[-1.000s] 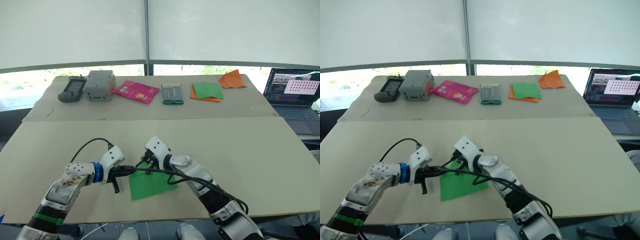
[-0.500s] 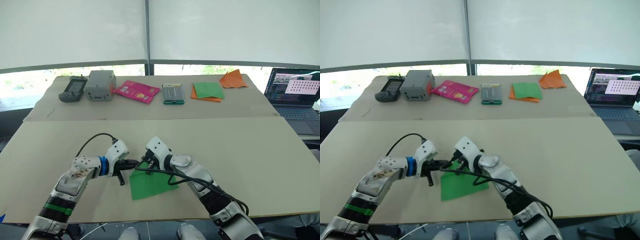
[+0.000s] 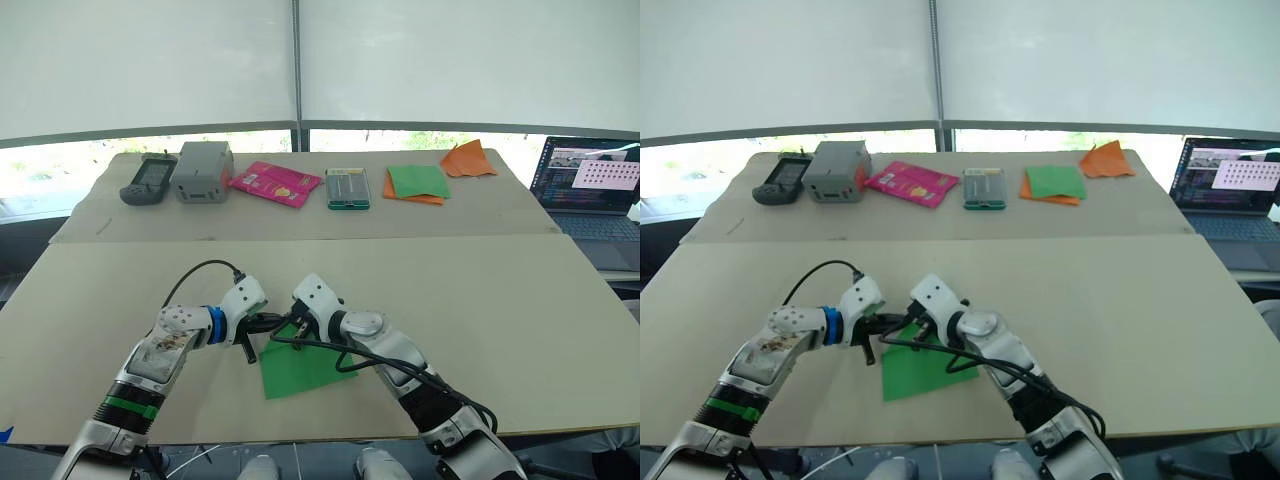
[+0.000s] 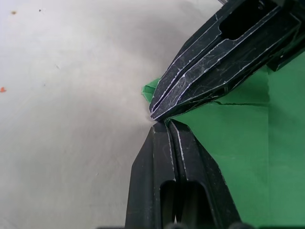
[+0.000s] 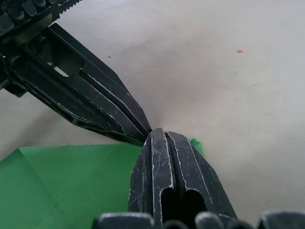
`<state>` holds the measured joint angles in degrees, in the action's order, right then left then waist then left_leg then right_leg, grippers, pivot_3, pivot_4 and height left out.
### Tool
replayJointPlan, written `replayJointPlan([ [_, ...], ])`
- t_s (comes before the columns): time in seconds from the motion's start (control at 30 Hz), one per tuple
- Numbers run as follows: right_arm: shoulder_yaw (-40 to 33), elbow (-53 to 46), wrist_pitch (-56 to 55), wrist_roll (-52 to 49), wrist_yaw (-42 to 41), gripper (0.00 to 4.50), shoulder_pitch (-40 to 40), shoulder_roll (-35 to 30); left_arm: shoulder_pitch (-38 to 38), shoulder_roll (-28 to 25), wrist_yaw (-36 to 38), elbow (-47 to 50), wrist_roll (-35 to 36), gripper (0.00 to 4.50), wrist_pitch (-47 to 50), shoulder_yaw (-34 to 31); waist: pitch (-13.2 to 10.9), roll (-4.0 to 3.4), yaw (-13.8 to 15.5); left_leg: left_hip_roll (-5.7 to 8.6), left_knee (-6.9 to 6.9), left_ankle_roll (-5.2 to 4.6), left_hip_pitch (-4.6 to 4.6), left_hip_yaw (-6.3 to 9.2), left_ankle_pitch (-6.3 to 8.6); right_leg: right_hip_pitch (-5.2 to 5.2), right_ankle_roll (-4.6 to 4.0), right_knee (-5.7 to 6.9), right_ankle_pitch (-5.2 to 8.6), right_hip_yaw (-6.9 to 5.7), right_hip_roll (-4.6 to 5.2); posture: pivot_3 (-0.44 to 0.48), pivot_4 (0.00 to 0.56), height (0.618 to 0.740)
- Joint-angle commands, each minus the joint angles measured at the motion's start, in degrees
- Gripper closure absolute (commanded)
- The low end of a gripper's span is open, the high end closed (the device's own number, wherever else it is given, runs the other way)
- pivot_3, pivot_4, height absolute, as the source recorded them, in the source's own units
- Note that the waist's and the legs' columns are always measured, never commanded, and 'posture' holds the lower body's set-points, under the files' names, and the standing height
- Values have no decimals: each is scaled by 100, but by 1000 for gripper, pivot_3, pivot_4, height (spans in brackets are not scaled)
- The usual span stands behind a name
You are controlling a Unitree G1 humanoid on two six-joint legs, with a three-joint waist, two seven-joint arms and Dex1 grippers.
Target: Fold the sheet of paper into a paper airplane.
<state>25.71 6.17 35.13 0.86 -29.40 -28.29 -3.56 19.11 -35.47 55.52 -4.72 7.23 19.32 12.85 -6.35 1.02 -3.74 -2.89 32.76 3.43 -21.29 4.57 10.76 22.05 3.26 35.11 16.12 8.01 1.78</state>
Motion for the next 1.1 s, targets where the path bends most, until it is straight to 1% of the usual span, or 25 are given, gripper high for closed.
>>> replayJointPlan([
  [0.03,16,123,252,58,40,4500,116,-35,-235,-165,68,-258,-436,4454,-150,360,5,-5,-11,0,0,0,0,0,0,-1,0,0,0,0,0,0,150,740],
  [0.13,9,120,266,58,49,4500,121,-29,-307,-277,92,-310,-616,4454,-377,452,9,-9,-20,0,0,0,1,0,0,0,-1,0,0,0,0,0,150,740],
  [0.33,4,96,304,56,66,4500,144,-13,-550,-467,203,-170,-617,4454,-491,446,12,-15,-33,-2,-1,0,4,0,0,0,-3,2,2,0,-1,0,150,740],
  [0.6,-7,110,319,51,62,4500,155,-2,-932,-895,311,79,-678,4454,-712,494,13,-23,-68,-5,-5,0,9,0,1,2,-10,4,6,1,-1,0,150,740],
  [0.9,0,93,337,47,48,4500,169,-6,-1474,-1304,378,441,-642,4454,-804,412,21,-34,-171,-7,-12,-1,13,-1,2,1,-15,3,9,1,-1,0,150,740],
  [1.1,13,93,335,48,43,4500,173,-3,-1749,-1470,399,573,-602,4454,-803,298,30,-47,-200,-8,-19,-2,17,-1,2,2,-18,3,11,2,-1,0,150,740],
])
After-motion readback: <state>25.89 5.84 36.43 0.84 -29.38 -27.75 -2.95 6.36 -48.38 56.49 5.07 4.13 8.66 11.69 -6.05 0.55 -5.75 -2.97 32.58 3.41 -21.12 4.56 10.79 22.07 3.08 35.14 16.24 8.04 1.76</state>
